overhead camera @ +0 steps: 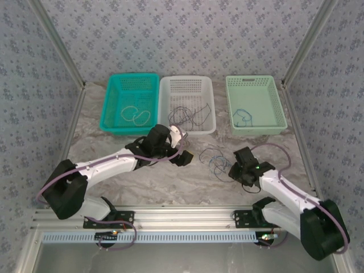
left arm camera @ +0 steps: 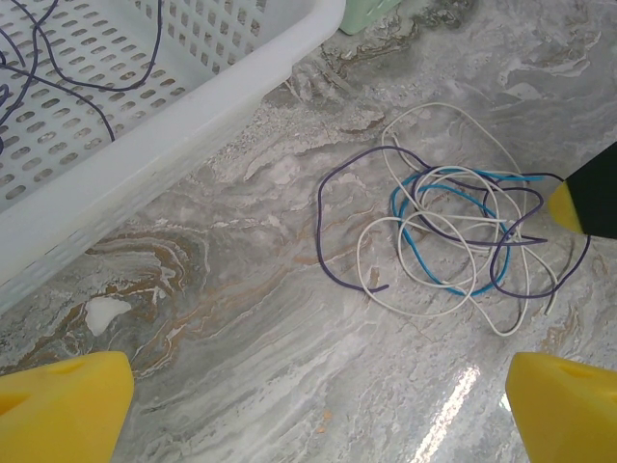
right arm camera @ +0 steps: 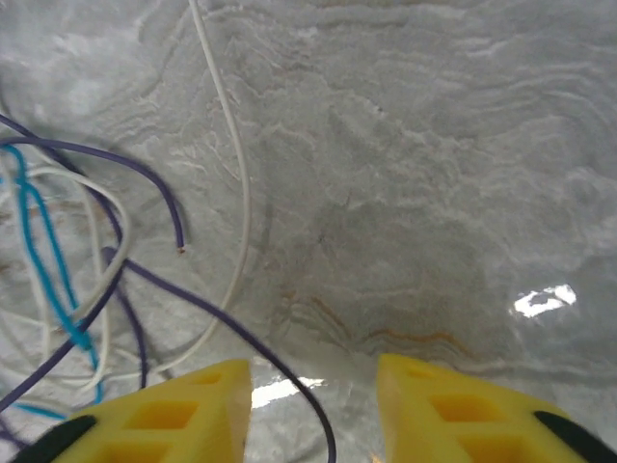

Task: Untangle the cables

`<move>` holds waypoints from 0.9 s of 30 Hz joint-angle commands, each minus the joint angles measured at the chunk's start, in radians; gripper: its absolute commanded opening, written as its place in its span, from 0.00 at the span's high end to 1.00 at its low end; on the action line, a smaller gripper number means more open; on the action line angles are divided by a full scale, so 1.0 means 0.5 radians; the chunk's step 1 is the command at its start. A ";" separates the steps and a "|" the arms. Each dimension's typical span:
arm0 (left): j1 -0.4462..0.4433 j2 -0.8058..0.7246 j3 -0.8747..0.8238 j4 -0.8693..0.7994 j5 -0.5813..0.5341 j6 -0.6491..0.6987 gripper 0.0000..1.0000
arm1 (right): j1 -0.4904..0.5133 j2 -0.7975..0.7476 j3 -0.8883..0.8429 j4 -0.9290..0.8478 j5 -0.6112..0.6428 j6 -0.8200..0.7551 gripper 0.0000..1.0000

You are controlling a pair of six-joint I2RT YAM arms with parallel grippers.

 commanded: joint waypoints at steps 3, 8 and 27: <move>-0.024 0.002 0.056 0.022 0.050 -0.034 0.01 | 0.053 0.135 0.079 0.066 0.113 -0.093 0.86; -0.024 -0.011 0.038 0.025 0.028 -0.028 0.01 | 0.306 -0.215 0.195 -0.250 0.416 -0.119 0.97; -0.119 -0.118 0.196 0.116 0.091 0.150 0.01 | 0.937 -0.140 1.357 -0.878 0.768 -0.785 1.00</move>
